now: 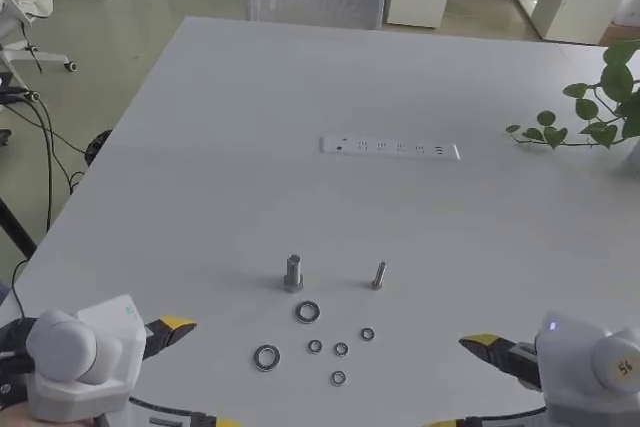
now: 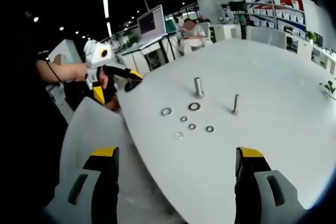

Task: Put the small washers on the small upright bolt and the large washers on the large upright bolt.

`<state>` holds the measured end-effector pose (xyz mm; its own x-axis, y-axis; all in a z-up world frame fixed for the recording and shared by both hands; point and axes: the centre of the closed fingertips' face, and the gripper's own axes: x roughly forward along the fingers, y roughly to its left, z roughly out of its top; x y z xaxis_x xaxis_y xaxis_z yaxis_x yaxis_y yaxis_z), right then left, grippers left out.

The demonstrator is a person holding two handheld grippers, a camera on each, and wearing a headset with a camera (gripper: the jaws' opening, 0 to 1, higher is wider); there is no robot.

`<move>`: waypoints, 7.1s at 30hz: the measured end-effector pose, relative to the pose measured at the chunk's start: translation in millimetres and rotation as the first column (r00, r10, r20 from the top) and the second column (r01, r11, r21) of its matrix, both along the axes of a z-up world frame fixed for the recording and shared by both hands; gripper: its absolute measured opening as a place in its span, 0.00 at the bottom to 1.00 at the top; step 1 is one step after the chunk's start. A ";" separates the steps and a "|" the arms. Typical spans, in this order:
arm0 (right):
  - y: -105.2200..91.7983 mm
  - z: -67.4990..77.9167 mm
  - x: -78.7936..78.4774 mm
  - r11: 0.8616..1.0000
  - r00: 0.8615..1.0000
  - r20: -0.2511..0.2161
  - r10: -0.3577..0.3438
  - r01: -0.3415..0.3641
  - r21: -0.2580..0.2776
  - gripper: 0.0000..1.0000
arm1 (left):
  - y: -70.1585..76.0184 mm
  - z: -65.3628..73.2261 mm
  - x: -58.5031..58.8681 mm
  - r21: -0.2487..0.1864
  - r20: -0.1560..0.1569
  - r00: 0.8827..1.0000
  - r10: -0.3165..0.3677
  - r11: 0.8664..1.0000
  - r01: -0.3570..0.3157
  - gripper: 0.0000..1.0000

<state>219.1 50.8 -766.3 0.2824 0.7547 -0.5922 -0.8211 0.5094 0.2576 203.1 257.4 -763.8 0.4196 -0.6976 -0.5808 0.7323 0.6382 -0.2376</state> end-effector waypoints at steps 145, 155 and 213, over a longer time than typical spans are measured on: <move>140.1 -111.4 124.5 0.785 0.962 -0.090 0.257 -0.262 -0.561 0.33 | -3.5 -15.1 1.6 -0.068 -0.026 1.000 -0.013 0.998 0.012 0.95; 141.3 -111.3 124.4 0.774 0.961 -0.094 0.261 -0.267 -0.574 0.26 | -0.4 -15.3 1.9 -0.066 -0.027 1.000 -0.008 0.998 0.006 0.94; 130.7 -78.3 120.0 0.751 0.940 -0.174 0.293 -0.339 -0.567 0.20 | -2.5 -14.6 -0.9 -0.081 -0.027 1.000 -0.007 0.997 0.005 0.91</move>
<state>339.1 181.5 -844.6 0.0302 0.2988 -0.9538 -0.9538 0.2941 0.0619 202.1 255.0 -778.4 0.4000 -0.7454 -0.5333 0.7287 0.6116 -0.3083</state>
